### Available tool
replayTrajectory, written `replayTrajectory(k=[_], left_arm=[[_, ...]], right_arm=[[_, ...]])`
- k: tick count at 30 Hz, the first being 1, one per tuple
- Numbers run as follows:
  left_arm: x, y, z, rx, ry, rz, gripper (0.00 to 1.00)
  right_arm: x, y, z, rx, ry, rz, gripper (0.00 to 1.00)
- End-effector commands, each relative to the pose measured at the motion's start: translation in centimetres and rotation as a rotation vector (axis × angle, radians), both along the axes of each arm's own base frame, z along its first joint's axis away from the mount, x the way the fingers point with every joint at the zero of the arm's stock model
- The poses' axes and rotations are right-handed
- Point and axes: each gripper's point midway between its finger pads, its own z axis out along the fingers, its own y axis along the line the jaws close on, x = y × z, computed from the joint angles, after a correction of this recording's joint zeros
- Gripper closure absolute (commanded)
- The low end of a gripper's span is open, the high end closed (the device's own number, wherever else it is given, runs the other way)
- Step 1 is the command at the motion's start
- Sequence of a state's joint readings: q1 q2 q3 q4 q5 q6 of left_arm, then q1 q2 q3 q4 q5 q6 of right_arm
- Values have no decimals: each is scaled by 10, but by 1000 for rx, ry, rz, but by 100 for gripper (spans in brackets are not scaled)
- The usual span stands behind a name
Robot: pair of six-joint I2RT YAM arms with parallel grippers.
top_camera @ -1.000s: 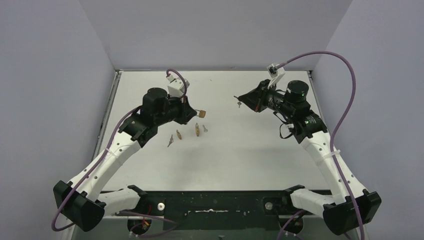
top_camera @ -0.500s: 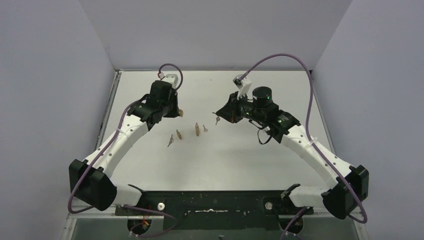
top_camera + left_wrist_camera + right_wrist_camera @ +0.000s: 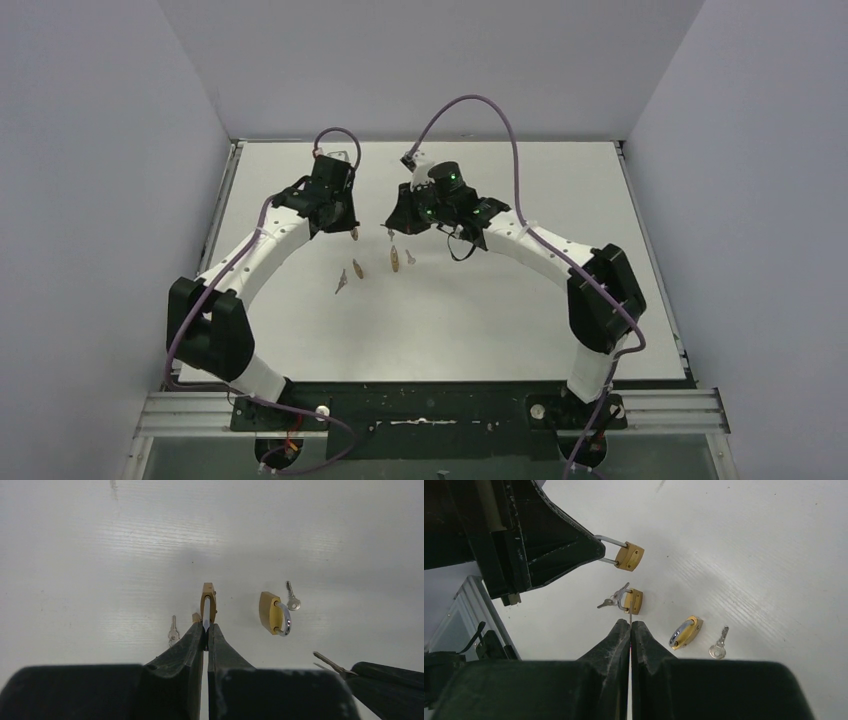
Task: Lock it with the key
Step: Place the lock at the center of the board.
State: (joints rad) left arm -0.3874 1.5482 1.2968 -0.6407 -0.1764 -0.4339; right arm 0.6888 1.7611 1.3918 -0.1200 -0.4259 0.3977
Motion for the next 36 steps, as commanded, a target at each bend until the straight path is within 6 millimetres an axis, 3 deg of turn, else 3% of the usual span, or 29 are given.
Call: replayTrajectory(k=[1, 10, 26, 36], left_arm=[[26, 0, 8, -6, -43, 60, 100], [50, -12, -22, -37, -40, 82, 100], [78, -26, -51, -82, -20, 82, 100], [83, -32, -66, -97, 11, 69, 100]], right_arm=[[31, 23, 21, 86, -68, -35, 100], [57, 47, -19, 113, -20, -40, 100], [101, 48, -80, 143, 98, -116, 100], [107, 47, -101, 134, 133, -132, 100]])
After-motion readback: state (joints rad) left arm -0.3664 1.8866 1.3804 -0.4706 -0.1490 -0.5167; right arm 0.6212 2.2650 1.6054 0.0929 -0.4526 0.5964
